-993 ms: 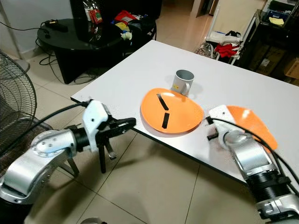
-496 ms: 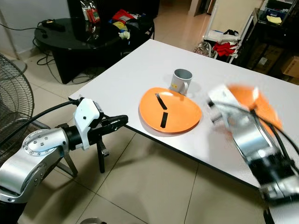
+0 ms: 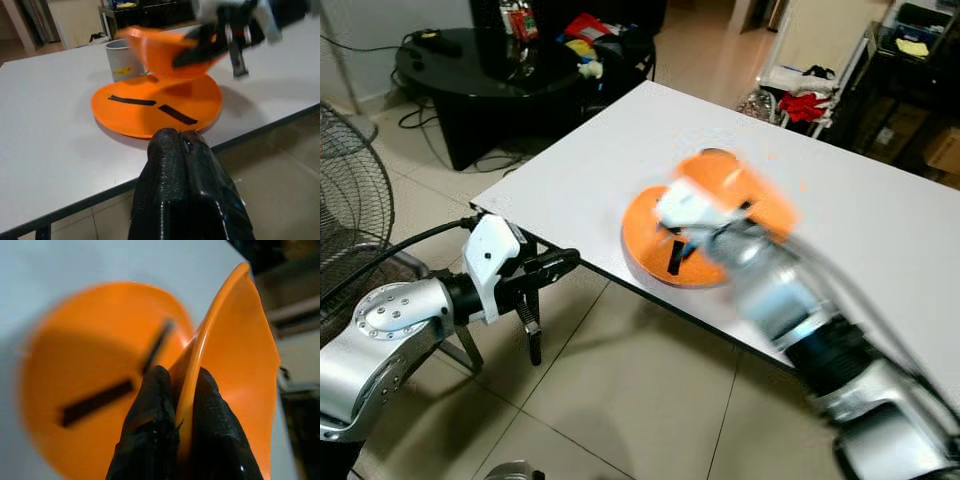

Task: Setting the table

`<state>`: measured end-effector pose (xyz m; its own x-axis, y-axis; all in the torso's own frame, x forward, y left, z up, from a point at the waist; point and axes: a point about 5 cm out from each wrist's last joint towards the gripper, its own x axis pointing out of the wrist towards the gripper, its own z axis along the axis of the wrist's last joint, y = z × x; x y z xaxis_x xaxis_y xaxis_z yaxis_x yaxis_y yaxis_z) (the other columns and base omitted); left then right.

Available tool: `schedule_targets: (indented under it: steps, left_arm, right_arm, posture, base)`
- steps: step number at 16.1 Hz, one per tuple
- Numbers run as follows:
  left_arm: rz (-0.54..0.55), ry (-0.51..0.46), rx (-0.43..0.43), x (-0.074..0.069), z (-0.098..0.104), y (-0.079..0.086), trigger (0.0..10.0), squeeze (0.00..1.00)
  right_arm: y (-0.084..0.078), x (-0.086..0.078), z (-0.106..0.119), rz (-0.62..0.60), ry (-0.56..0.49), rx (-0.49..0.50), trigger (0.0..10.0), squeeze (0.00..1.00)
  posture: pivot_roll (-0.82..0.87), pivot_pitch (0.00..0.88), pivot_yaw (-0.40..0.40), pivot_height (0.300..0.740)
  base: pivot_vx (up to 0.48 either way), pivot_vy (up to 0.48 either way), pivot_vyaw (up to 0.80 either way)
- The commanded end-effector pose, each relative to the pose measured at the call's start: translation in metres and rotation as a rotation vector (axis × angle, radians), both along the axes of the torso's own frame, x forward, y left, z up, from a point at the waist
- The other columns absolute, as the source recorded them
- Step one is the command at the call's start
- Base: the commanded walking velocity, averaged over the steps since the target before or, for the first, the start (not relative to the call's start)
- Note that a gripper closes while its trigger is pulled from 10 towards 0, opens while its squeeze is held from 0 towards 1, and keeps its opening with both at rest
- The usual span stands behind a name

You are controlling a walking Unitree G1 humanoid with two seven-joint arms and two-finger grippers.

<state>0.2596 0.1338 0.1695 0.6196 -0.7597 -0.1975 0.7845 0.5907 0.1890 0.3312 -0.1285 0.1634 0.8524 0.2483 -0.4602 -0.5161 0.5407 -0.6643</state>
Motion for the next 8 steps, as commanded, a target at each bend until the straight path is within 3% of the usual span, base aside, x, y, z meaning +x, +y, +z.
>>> schedule_targets:
  steps: [1, 6, 7, 8]
  left_arm:
    - [0.001, -0.019, 0.003, 0.000, 0.003, -0.001, 10.0, 0.00]
    - [-0.007, -0.022, 0.006, 0.001, 0.005, -0.002, 10.0, 0.00]
    - [-0.010, -0.021, 0.008, 0.001, 0.005, -0.002, 10.0, 0.00]
    - [-0.010, -0.021, 0.008, 0.001, 0.005, -0.002, 10.0, 0.00]
  right_arm:
    - [-0.003, 0.003, 0.001, 0.005, -0.027, -0.023, 0.0, 0.00]
    - [0.006, 0.020, -0.022, 0.046, -0.003, -0.037, 0.1, 0.00]
    - [0.007, 0.023, -0.028, 0.051, 0.010, -0.038, 2.0, 0.00]
    - [0.007, 0.023, -0.028, 0.051, 0.010, -0.038, 2.0, 0.00]
  posture:
    - [0.11, 0.000, -0.121, 0.740]
    - [0.11, 0.000, -0.113, 0.740]
    - [0.12, 0.000, -0.117, 0.740]
    - [0.12, 0.000, -0.117, 0.740]
  base:
    - [0.000, 0.000, 0.00]
    - [0.000, 0.000, 0.00]
    - [0.000, 0.000, 0.00]
    - [0.000, 0.000, 0.00]
